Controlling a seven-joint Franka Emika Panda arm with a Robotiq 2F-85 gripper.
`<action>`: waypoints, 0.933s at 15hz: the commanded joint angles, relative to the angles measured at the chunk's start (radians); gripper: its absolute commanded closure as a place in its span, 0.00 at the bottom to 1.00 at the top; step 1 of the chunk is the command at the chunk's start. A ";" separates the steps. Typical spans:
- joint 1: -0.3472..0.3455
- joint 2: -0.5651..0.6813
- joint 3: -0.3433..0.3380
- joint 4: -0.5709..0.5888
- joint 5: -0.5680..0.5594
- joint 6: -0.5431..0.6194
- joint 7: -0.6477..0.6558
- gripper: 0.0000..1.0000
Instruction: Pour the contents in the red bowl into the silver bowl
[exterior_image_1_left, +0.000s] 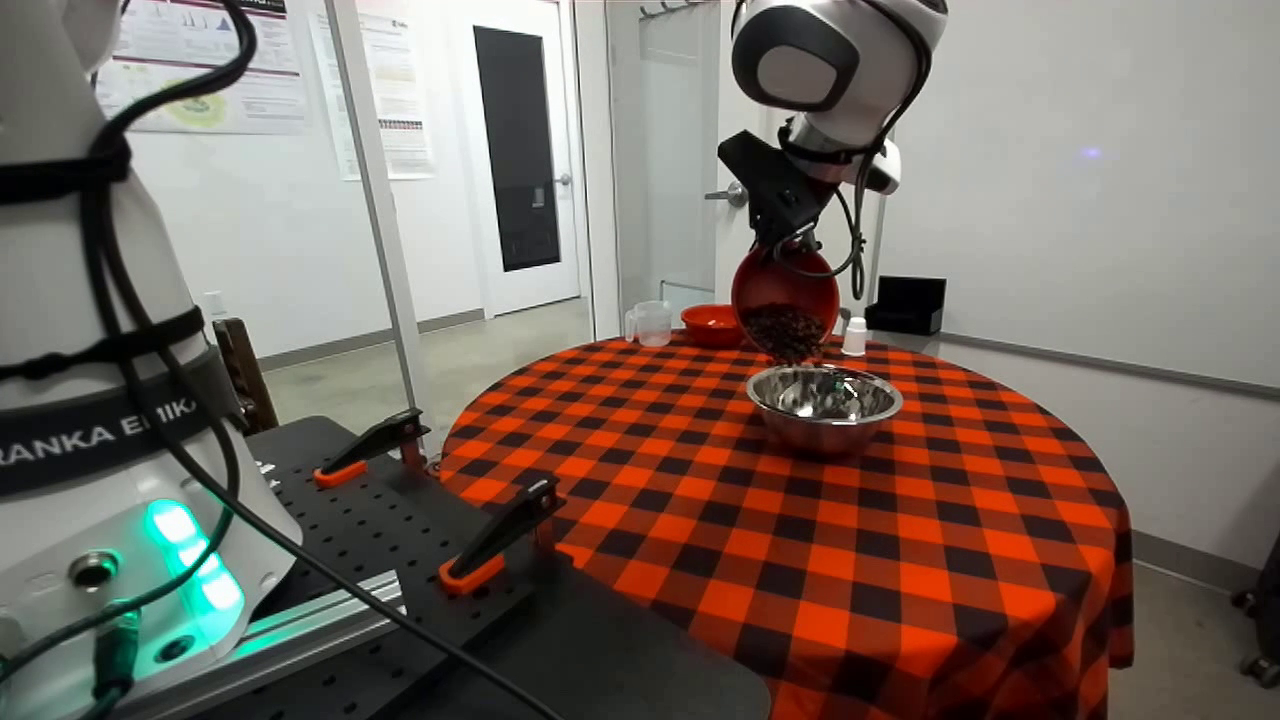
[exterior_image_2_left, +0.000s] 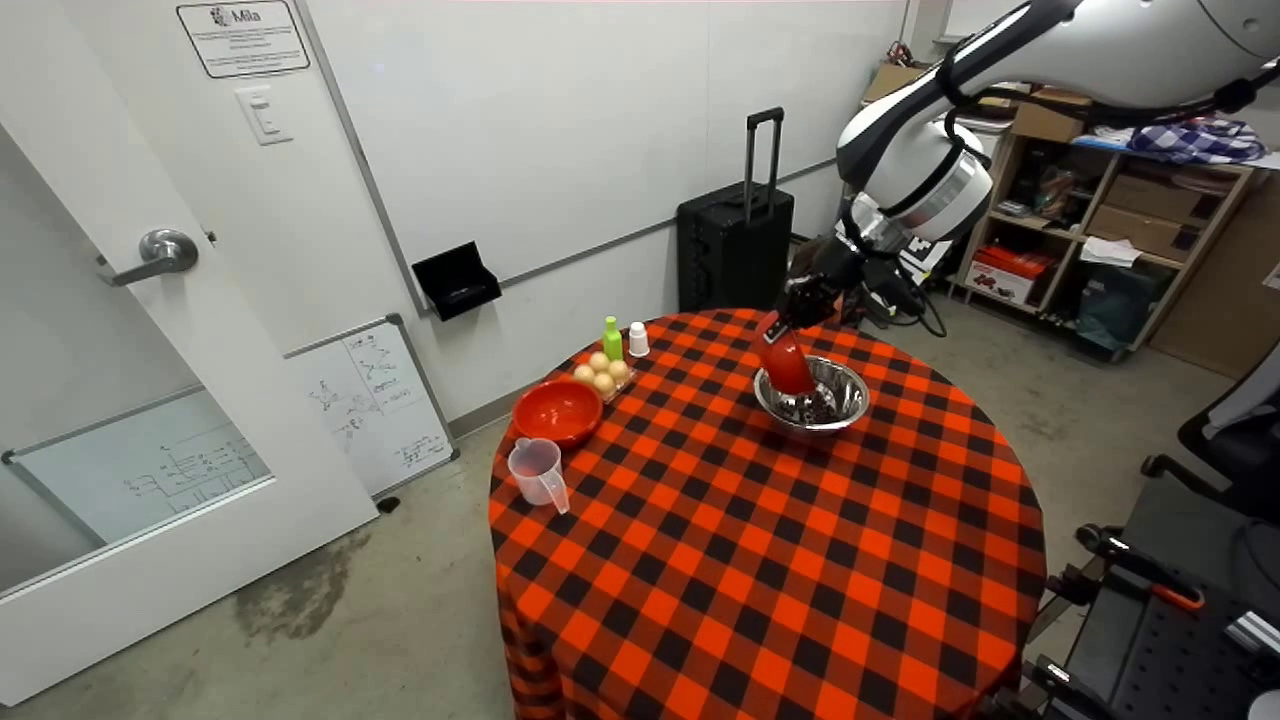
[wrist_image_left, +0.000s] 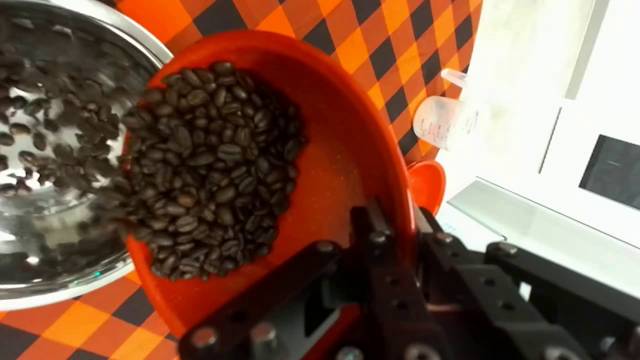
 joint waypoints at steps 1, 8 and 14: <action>0.026 -0.053 -0.044 -0.050 0.082 -0.018 -0.079 0.97; 0.059 -0.063 -0.097 -0.055 0.125 -0.024 -0.118 0.97; 0.075 -0.058 -0.112 -0.056 0.132 -0.022 -0.117 0.97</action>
